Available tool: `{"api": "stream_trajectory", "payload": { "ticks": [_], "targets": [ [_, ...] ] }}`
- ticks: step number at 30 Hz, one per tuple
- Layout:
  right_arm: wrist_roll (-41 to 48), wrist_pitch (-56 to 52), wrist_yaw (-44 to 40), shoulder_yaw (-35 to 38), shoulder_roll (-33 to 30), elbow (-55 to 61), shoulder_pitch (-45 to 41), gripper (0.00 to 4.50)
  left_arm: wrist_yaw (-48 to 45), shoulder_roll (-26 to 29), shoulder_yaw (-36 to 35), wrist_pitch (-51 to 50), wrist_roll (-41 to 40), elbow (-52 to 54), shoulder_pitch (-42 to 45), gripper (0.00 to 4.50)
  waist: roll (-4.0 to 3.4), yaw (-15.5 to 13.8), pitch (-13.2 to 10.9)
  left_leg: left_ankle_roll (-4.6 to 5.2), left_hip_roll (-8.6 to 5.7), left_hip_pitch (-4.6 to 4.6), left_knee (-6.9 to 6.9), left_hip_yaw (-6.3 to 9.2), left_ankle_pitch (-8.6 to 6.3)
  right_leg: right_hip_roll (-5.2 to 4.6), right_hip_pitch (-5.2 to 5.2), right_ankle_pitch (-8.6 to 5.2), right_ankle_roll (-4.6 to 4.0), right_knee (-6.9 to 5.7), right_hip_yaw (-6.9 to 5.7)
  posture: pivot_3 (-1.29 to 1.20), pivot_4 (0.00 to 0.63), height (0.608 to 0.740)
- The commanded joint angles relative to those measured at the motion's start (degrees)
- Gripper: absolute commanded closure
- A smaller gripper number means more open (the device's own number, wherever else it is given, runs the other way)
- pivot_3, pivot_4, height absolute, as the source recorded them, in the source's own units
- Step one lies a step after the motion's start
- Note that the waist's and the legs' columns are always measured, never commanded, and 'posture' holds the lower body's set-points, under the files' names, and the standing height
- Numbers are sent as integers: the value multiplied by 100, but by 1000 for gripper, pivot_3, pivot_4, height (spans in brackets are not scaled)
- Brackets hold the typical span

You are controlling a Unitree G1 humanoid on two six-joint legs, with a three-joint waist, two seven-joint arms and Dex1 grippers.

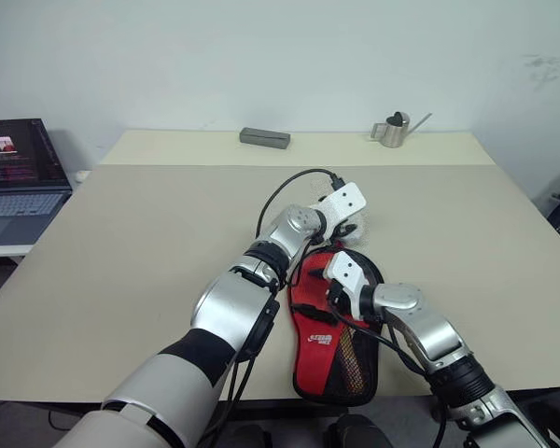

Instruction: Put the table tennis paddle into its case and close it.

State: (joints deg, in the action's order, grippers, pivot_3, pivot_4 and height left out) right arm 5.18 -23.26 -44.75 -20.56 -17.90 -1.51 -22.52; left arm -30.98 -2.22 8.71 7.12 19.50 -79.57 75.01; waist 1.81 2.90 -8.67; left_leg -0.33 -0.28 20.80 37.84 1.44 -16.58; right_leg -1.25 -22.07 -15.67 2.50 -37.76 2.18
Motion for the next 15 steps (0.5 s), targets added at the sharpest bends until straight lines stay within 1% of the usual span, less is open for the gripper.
{"api": "stream_trajectory", "payload": {
  "ticks": [1, 2, 7, 15],
  "targets": [
    [-370, -466, -52, -546, -57, -707, 279, 0, -353, 18, 10, 243, -73, 230, 75, 914, -1, 10, 0, 0, 1, 0, -1, 0, 0, 0, -1, 0, 0, 0, 0, 0, 150, 740],
    [-368, -460, -53, -545, -56, -721, 264, 0, -526, 22, -10, 282, -114, 242, 51, 597, -1, 12, 0, 0, 1, 0, -1, 0, 0, 1, -1, 0, 0, 0, 0, 0, 150, 740],
    [-365, -427, -75, -533, -55, -808, 171, 0, -1223, 55, -166, 388, -375, 319, -6, 597, -1, 26, 0, 0, 2, -1, -1, 0, 0, 2, -1, 0, 0, -2, 1, 0, 150, 740],
    [-355, -390, -98, -495, -51, -860, 66, 0, -2674, 155, -832, 628, -1398, 806, 32, 597, -3, 35, -2, 0, 4, -1, -1, -2, 0, 4, -1, 0, 0, -2, 2, 0, 150, 740]
  ]
}}
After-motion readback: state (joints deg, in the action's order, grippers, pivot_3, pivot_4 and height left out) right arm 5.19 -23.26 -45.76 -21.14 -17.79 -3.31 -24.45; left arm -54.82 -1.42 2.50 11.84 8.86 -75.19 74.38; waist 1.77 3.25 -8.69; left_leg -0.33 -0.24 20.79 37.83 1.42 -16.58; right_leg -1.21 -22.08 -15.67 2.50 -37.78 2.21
